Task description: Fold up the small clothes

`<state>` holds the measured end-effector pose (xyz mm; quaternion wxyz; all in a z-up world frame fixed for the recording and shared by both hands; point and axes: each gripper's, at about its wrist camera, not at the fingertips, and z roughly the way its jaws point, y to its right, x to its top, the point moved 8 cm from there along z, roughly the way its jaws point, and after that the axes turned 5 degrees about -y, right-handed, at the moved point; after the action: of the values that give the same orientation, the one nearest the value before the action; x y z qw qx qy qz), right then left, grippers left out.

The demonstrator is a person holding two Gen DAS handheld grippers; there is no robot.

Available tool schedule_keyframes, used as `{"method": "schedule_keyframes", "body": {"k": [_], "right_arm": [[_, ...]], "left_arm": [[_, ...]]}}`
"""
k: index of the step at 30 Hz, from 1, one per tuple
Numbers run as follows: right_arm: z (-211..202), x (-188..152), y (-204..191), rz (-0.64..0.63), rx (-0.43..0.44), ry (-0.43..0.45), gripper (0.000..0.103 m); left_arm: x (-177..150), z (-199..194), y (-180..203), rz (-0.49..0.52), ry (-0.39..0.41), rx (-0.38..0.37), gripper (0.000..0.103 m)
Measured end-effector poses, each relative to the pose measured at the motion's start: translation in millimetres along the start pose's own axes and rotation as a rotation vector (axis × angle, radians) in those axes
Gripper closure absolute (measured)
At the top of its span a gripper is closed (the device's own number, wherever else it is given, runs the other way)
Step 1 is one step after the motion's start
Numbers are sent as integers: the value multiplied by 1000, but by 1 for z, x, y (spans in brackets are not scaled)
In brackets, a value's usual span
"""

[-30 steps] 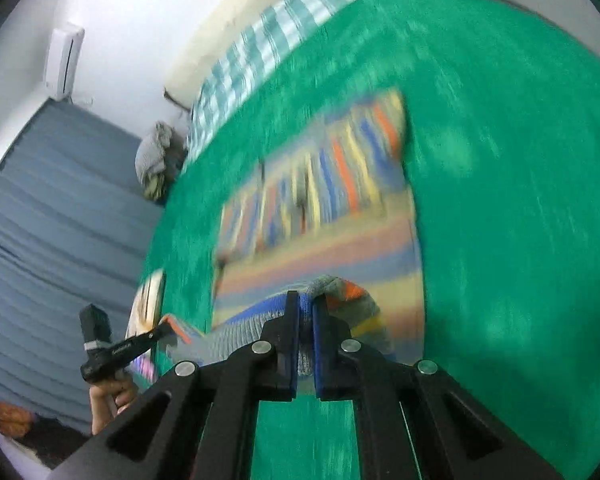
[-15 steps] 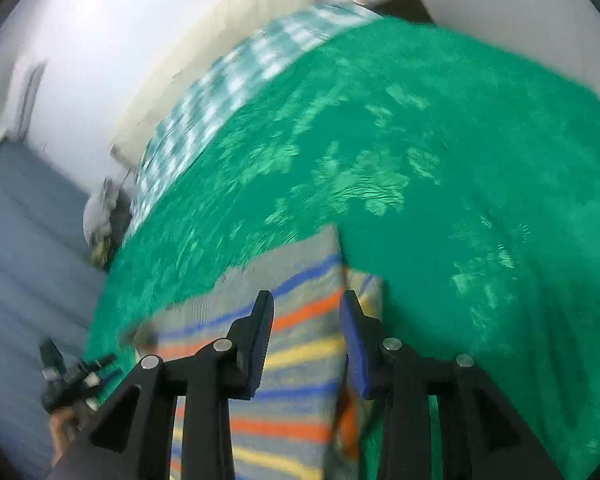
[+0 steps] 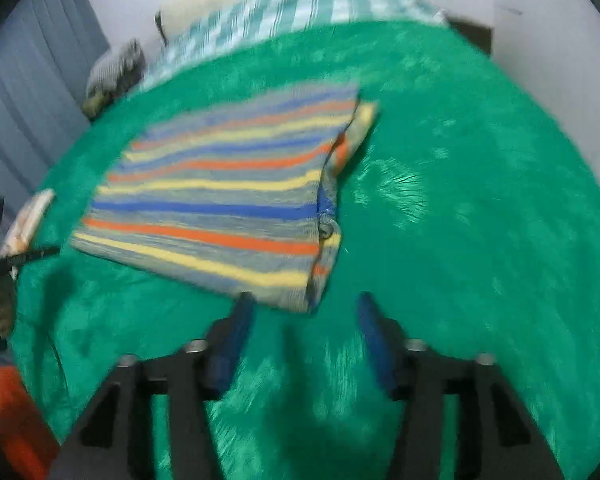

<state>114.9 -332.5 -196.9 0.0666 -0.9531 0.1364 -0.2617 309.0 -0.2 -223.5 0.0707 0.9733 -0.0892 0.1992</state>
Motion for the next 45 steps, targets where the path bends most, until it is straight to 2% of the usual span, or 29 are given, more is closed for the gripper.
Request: {"method": "schedule_keyframes", "body": {"k": [1, 3, 7, 11, 16, 17, 19, 27, 45], "right_arm": [[-13, -7, 0, 6, -10, 36, 23], [-35, -23, -4, 9, -35, 108, 22], [-46, -58, -1, 61, -80, 162, 22], [-41, -84, 9, 103, -121, 152, 22], [-22, -102, 16, 48, -180, 108, 22], [-18, -105, 16, 32, -189, 99, 22], [-9, -112, 17, 25, -190, 83, 19], [3, -113, 17, 10, -161, 115, 5], [5, -113, 17, 6, -149, 132, 3]], "left_arm": [[-8, -13, 4, 3, 24, -10, 12], [-24, -32, 16, 17, 64, -29, 9], [-47, -42, 43, 27, 113, -55, 5], [-73, -8, 63, 37, 87, -51, 5], [-100, 29, 69, 87, 107, 43, 4], [-103, 34, 67, 89, 126, 42, 2], [-108, 34, 66, 88, 214, 34, 1], [-108, 35, 67, 93, 238, 26, 1], [-111, 35, 68, 90, 245, 19, 1]]}}
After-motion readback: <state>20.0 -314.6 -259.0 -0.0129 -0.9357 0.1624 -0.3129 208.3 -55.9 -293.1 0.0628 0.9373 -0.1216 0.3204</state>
